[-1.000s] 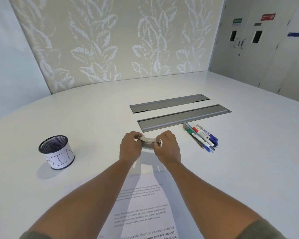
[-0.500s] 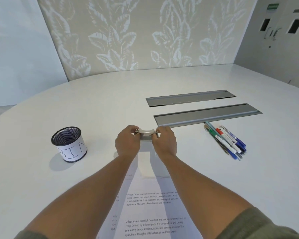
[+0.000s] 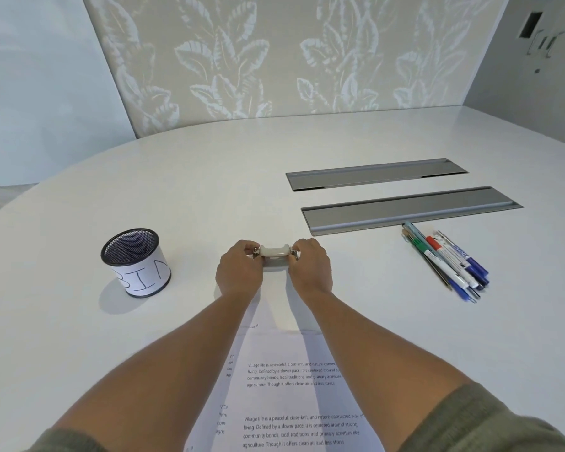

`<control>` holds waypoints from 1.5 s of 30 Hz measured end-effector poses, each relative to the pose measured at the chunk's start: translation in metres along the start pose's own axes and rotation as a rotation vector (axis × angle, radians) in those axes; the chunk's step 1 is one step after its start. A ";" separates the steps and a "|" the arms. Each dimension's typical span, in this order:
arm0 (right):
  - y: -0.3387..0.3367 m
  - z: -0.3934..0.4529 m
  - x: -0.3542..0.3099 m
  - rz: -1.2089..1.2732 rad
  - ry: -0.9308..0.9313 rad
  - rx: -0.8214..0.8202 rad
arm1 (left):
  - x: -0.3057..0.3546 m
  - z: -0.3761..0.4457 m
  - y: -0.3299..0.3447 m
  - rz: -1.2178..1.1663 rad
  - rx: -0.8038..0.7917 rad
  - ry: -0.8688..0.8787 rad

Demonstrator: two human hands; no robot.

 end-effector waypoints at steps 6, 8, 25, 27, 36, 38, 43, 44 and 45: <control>-0.008 -0.010 0.002 0.051 0.024 -0.014 | -0.006 0.004 0.001 -0.049 -0.097 -0.024; -0.014 -0.015 0.002 0.038 0.019 -0.005 | -0.009 0.001 -0.004 -0.055 -0.096 -0.020; -0.055 -0.074 0.006 -0.180 0.057 -0.348 | -0.008 -0.057 -0.057 0.155 -0.388 0.115; -0.060 -0.081 0.007 -0.214 0.056 -0.393 | -0.008 -0.065 -0.059 0.218 -0.476 0.150; -0.072 -0.119 0.014 -0.547 0.007 -0.720 | -0.028 -0.097 -0.063 0.621 -0.694 0.142; -0.077 -0.128 0.014 -0.629 0.000 -0.757 | -0.031 -0.102 -0.061 0.628 -0.696 0.142; -0.086 -0.143 0.014 -0.690 0.026 -0.781 | -0.029 -0.107 -0.060 0.604 -0.680 0.135; -0.086 -0.144 0.014 -0.686 0.035 -0.776 | -0.029 -0.108 -0.060 0.601 -0.681 0.126; -0.087 -0.145 0.014 -0.675 0.042 -0.771 | -0.030 -0.109 -0.060 0.598 -0.682 0.117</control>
Point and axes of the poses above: each hand's wrist, its own z-axis towards the middle knuckle, its own y-axis out of the palm, x = y × z, the point moved 8 cm from there along z, towards the middle knuckle, and after that the axes turned 5 degrees about -z, right-handed, at the moved point
